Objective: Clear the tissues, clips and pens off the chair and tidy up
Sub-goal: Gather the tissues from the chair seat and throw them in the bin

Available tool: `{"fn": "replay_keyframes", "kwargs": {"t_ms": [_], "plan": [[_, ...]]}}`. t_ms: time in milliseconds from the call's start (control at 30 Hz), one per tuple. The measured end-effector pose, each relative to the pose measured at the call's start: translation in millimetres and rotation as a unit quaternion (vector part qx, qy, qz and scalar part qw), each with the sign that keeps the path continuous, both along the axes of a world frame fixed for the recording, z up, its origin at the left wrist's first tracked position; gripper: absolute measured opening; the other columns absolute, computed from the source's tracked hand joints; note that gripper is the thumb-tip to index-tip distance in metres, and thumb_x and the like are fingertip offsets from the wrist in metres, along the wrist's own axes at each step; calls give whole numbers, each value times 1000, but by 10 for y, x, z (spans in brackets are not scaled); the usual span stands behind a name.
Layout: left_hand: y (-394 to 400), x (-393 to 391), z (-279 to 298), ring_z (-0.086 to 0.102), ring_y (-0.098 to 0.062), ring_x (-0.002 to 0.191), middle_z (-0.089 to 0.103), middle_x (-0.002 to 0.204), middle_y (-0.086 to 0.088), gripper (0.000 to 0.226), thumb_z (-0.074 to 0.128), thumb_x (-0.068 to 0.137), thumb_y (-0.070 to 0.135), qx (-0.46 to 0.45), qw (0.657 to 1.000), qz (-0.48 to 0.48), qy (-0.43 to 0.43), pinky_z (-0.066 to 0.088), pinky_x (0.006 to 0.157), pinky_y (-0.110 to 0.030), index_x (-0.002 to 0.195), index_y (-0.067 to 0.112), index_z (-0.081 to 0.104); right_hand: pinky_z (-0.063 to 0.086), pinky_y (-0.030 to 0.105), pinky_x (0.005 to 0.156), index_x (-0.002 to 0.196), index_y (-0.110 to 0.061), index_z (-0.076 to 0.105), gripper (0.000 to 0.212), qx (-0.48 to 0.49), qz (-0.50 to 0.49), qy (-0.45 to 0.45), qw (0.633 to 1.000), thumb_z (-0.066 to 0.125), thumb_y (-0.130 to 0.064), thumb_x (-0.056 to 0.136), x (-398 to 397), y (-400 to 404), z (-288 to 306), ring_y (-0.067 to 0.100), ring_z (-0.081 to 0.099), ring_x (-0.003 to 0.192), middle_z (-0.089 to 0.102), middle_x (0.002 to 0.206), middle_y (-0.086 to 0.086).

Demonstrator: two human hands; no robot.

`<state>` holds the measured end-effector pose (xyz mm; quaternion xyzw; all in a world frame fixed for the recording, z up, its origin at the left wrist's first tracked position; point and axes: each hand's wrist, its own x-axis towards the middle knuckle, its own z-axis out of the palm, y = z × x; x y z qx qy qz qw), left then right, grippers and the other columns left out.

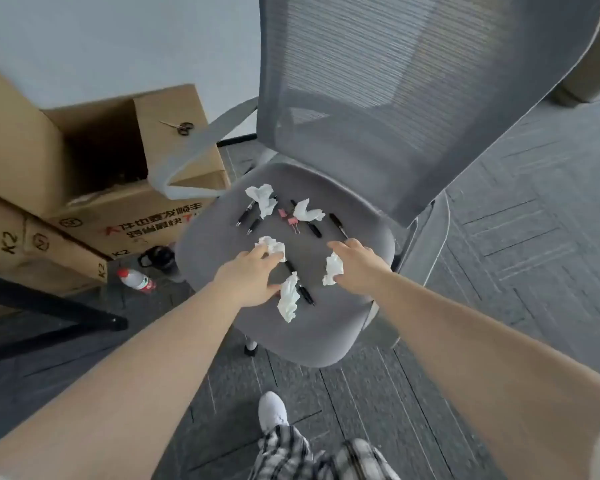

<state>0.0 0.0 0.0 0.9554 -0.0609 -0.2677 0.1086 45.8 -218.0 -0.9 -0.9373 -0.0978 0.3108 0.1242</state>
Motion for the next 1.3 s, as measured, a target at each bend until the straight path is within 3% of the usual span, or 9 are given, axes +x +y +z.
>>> {"fn": "replay_keyframes", "kwargs": {"t_ms": [167,467,667,767,867,967,1100,1200,1300], "plan": [[-136,185,-537,57,-30,111,38,139,-3,58,47,90,45,3,997,0,71,48,80,-41,142,28,28,48,40,77,140,-25,32,54,-68,2,44,997,52,-20,90,260,97,-507,36,40,123,35,140,7],[-449,391,-1306,61,-34,100,38,131,-5,68,59,85,41,-4,991,48,126,49,73,-41,141,25,24,40,36,66,130,-23,40,53,-116,8,68,991,64,-15,84,644,144,-1261,36,51,111,37,131,9],[-506,537,-1468,49,-30,76,45,116,-8,58,52,82,1,13,987,74,140,44,60,-38,133,21,32,41,36,74,118,-13,48,37,-106,13,74,992,56,0,84,718,202,-1393,32,44,113,44,124,10],[-477,623,-1433,46,-29,86,47,112,-10,59,46,75,-10,-18,987,106,117,44,64,-40,128,15,37,38,34,67,110,-11,49,32,-73,5,36,997,48,5,83,851,228,-1332,30,45,109,47,119,9],[-399,782,-1348,50,-34,95,46,117,-12,50,38,77,-10,-15,991,119,60,48,66,-42,125,6,41,36,33,65,109,-11,48,30,-49,-18,-15,999,44,4,83,1065,299,-1218,31,49,103,52,114,9],[-293,985,-1264,49,-33,75,43,118,-10,39,41,80,-3,2,983,183,12,38,55,-35,117,8,44,38,33,65,116,-10,46,29,-4,-80,-50,996,40,-7,88,1312,427,-1186,34,57,94,60,107,11],[-195,1201,-1318,61,-36,75,42,115,-10,30,46,90,25,9,976,215,-45,39,57,-33,118,12,44,39,33,63,132,-11,36,43,0,-98,-70,993,45,-28,93,1562,597,-1294,34,59,98,61,113,12],[-134,1280,-1458,64,-32,86,39,124,-6,55,53,86,51,29,984,178,-6,42,60,-31,130,20,38,40,34,66,139,-12,31,54,-34,-87,-51,994,49,-35,94,1687,661,-1445,34,58,109,58,123,13],[-101,1285,-1572,63,-31,88,42,124,-7,49,56,88,41,50,987,152,27,40,59,-31,127,18,39,40,35,70,129,-9,45,37,-62,-91,-20,994,49,-22,94,1789,675,-1565,33,56,113,55,125,13]]}}
